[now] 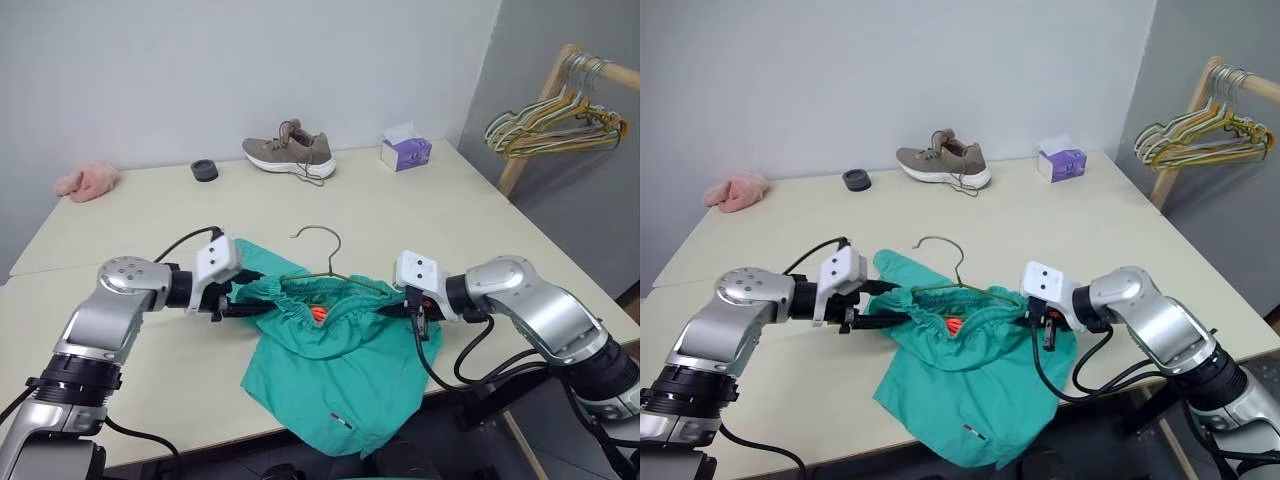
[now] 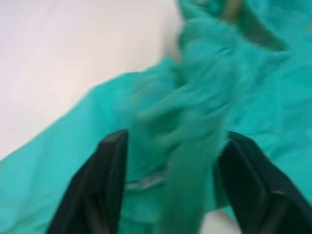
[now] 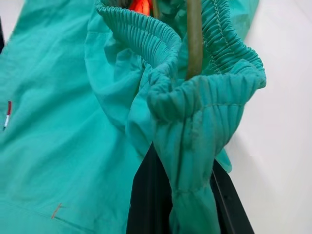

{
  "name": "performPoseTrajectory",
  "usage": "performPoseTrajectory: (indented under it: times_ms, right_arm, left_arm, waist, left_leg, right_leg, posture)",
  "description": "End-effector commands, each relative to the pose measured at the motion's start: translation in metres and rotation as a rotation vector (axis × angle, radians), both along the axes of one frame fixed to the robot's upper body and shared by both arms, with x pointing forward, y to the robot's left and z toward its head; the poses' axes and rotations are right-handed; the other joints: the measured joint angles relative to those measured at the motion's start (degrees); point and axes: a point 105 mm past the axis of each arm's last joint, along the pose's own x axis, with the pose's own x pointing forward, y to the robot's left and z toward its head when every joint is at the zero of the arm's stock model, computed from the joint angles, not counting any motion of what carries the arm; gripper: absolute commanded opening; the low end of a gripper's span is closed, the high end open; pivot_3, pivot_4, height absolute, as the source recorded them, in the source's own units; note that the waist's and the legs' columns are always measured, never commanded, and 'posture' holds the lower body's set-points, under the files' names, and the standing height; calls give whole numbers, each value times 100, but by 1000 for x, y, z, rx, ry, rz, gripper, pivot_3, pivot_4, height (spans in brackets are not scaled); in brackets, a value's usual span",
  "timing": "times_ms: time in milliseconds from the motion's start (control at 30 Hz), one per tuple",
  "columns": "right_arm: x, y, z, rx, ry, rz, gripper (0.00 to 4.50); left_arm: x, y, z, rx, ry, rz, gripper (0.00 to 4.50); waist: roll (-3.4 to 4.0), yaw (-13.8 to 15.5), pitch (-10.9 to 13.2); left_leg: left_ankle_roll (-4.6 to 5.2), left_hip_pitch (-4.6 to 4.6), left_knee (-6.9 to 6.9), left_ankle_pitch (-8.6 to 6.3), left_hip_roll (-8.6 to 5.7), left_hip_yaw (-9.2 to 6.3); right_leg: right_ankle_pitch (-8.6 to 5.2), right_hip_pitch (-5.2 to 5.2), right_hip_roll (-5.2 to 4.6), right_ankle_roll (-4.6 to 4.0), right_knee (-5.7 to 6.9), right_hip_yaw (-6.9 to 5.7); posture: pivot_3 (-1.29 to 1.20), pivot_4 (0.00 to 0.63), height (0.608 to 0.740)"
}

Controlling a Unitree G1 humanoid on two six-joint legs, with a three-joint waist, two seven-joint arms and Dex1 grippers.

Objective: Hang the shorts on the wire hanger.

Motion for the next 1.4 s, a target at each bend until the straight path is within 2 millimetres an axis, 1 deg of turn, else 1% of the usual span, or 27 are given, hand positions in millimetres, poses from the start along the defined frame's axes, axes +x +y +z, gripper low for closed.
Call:
performPoseTrajectory:
  times_ms: [33, 133, 167, 200, 267, 333, 400, 500, 600, 633, 767, 900, 967, 1033, 1133, 1233, 1267, 1333, 1400]
  right_arm:
    - [1, -8, 12, 47, -18, -62, 0]
    - [1, -17, 10, 84, 25, -148, 0]
    - [2, -23, 9, 104, 46, -200, 0]
    - [4, -33, 7, 122, 69, -267, 0]
    - [3, -51, 3, 150, 106, -381, 0]
    - [2, -72, 0, 174, 133, -505, 0]
    - [0, -99, -2, 201, 144, -658, 0]
    - [-8, -132, -4, 215, 139, -835, 0]
    - [-20, -159, -7, 220, 134, -983, 0]
    - [-25, -170, -8, 224, 129, -1040, 0]
    - [-47, -207, -8, 213, 96, -1233, 0]
    - [-75, -260, -3, 154, 30, -1471, 0]
    - [-87, -281, 0, 131, -2, -1564, 0]
    - [-97, -302, 7, 80, -61, -1644, 0]
    - [-104, -329, 26, 26, -182, -1745, 0]
    - [-94, -344, 58, -4, -333, -1759, 0]
    - [-91, -346, 64, -2, -357, -1761, 0]
    - [-81, -352, 81, 0, -426, -1760, 0]
    - [-71, -357, 98, 11, -483, -1765, 0]
  left_arm:
    - [10, 19, 22, -47, -73, 93, 2879]
    - [17, 35, 28, -60, -103, 174, 2879]
    - [19, 39, 29, -66, -112, 199, 2879]
    - [21, 41, 30, -79, -113, 216, 2879]
    - [20, 37, 30, -114, -94, 210, 2879]
    - [15, 22, 28, -159, -55, 158, 2879]
    - [10, 0, 26, -200, -18, 85, 2879]
    - [4, -32, 31, -263, 14, -16, 3446]
    - [-6, -62, 42, -333, 64, -126, 4368]
    - [-5, -70, 45, -349, 70, -144, 4468]
    - [0, -98, 55, -371, 30, -201, 4468]
    - [1, -127, 69, -357, -89, -278, 4468]
    - [1, -136, 74, -356, -132, -304, 4468]
    - [3, -145, 80, -360, -166, -316, 4468]
    - [5, -158, 88, -371, -220, -332, 4468]
    - [6, -168, 89, -358, -257, -352, 4468]
    - [7, -170, 89, -355, -262, -354, 4468]
    - [8, -174, 89, -348, -279, -356, 4468]
    - [10, -179, 90, -343, -296, -349, 4468]
  waist:
    - [0, 3, 0]
    - [-3, 6, -2]
    - [-2, 6, -2]
    - [-3, 7, -2]
    - [-9, 22, -6]
    - [-9, 32, -7]
    - [-11, 37, -8]
    - [-11, -4, -8]
    - [-11, -65, -8]
    - [-8, -88, -10]
    - [28, -229, -32]
    - [36, -436, -39]
    - [37, -525, -39]
    - [38, -641, -40]
    - [42, -799, -43]
    - [42, -983, -43]
    - [46, -1062, -44]
    - [50, -1192, -47]
    - [50, -1273, -47]
  left_leg:
    - [0, 0, 0, 0, 0, 0]
    - [0, 0, 1, 0, 0, -1]
    - [0, -1, 0, 0, 0, -1]
    - [0, -1, 1, 0, -1, 0]
    - [0, -2, 2, 0, -2, -1]
    - [-1, -4, 1, 0, -5, -1]
    - [-1, -6, 2, 0, -9, 0]
    - [-1, -10, 7, -1, -11, 6]
    - [-1, -7, 7, -1, -7, 8]
    - [-1, -8, 7, 0, -4, 6]
    - [0, 0, 10, 0, -4, 19]
    - [0, 5, 13, 0, -8, 32]
    - [0, 5, 10, 0, -8, 32]
    - [0, 4, 5, 0, -8, 33]
    - [0, 4, -4, -1, -8, 38]
    - [0, 3, -11, -2, -11, 50]
    - [1, 4, -11, -3, -13, 52]
    - [7, 13, -17, -7, -16, 56]
    - [11, 21, -17, -12, -16, 50]
  right_leg:
    - [0, 0, 0, 0, 0, 0]
    - [0, 1, 0, 0, -1, -1]
    - [0, 1, 0, 0, -1, -2]
    - [0, 1, -1, 0, -1, -1]
    - [0, 2, -3, 0, -1, -2]
    - [1, 3, -6, -1, -3, -2]
    - [2, 4, -11, -3, -3, -1]
    - [2, 4, -12, -1, -5, 4]
    - [1, 5, -5, 2, 0, 6]
    - [0, 5, 0, 2, 0, 4]
    - [-1, 13, 9, 4, 0, 12]
    - [-3, 19, 13, 8, -2, 16]
    - [-5, 18, 32, 11, -5, 19]
    - [-6, 17, 33, 13, -7, 25]
    - [-10, 18, 35, 17, -12, 31]
    - [-15, 20, 35, 26, -20, 27]
    - [-18, 23, 34, 30, -25, 27]
    - [-27, 47, 33, 38, -36, 29]
    - [-37, 65, 32, 38, -45, 20]
  posture:
    - [-232, 0, 740]
    - [-235, 0, 740]
    - [-239, 0, 740]
    - [-244, 0, 740]
    - [-255, 0, 740]
    - [-270, 0, 740]
    - [-290, 0, 740]
    - [-323, 0, 740]
    - [-360, 0, 740]
    - [-375, 0, 740]
    - [-414, 0, 740]
    - [-438, 0, 740]
    - [-438, 0, 740]
    - [-457, 0, 740]
    - [-470, 0, 740]
    - [-475, 0, 740]
    - [-474, 0, 740]
    - [-470, 0, 740]
    - [-465, 0, 740]
